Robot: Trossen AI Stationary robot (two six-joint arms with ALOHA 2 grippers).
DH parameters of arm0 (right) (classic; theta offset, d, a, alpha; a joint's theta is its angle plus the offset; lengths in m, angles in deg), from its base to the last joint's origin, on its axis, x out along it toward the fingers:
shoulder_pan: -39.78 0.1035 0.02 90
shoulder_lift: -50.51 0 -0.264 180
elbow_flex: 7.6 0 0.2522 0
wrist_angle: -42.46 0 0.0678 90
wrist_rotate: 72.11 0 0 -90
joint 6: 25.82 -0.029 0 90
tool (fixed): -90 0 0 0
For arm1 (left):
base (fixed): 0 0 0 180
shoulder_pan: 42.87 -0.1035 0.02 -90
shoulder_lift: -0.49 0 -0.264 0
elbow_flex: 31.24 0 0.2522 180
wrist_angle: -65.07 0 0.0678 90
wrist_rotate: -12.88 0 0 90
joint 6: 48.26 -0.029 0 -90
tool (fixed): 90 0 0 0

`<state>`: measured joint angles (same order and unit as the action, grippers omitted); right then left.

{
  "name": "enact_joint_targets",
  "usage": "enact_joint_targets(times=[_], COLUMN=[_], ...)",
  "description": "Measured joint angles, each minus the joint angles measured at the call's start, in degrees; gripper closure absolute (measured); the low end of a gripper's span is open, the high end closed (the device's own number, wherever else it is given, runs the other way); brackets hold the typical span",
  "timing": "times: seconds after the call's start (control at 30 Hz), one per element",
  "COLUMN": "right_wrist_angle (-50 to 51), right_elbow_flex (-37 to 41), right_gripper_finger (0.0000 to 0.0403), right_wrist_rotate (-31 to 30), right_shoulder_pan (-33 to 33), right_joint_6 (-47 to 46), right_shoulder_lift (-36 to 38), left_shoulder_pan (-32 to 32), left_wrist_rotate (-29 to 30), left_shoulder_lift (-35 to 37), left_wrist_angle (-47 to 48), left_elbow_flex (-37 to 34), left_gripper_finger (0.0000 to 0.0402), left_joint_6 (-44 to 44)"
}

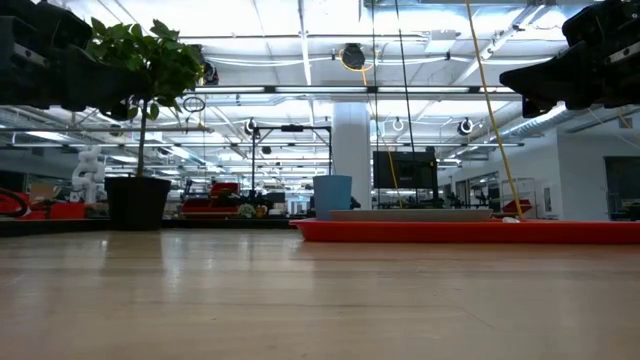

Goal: Pick and place plate/cup/fork/spoon on tray
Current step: Return to Home Position

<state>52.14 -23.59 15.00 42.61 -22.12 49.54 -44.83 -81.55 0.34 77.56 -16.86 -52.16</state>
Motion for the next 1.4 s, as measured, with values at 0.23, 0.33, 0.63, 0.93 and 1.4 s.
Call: enact_joint_targets(times=[0.23, 0.33, 0.63, 0.93, 1.4], right_wrist_angle=[0.0, 0.01, 0.02, 0.01, 0.01], right_elbow_flex=[0.0, 0.01, -0.01, 0.01, -0.01], right_gripper_finger=[0.0403, 0.0403, 0.0403, 0.0403, 0.0403], right_wrist_rotate=[0.0, 0.0, 0.0, -0.01, 0.0], right_shoulder_pan=[0.0, 0.0, 0.0, 0.0, 0.0], right_joint_6=[0.0, 0.0, 0.0, -0.01, 0.0], right_shoulder_lift=[0.0, 0.0, 0.0, -0.01, 0.0], left_shoulder_pan=[0.0, 0.0, 0.0, 0.0, 0.0], left_wrist_rotate=[0.0, 0.0, 0.02, 0.02, 0.02], left_shoulder_lift=[0.0, 0.0, 0.0, 0.0, 0.0], left_wrist_angle=[-0.01, -0.01, -0.35, -0.43, -0.45], left_elbow_flex=[0.0, 0.0, 0.0, 0.0, 0.0], left_gripper_finger=[0.0396, 0.0396, 0.0396, 0.0396, 0.0396], left_joint_6=[2.45, 2.44, -0.69, -4.68, -4.86])
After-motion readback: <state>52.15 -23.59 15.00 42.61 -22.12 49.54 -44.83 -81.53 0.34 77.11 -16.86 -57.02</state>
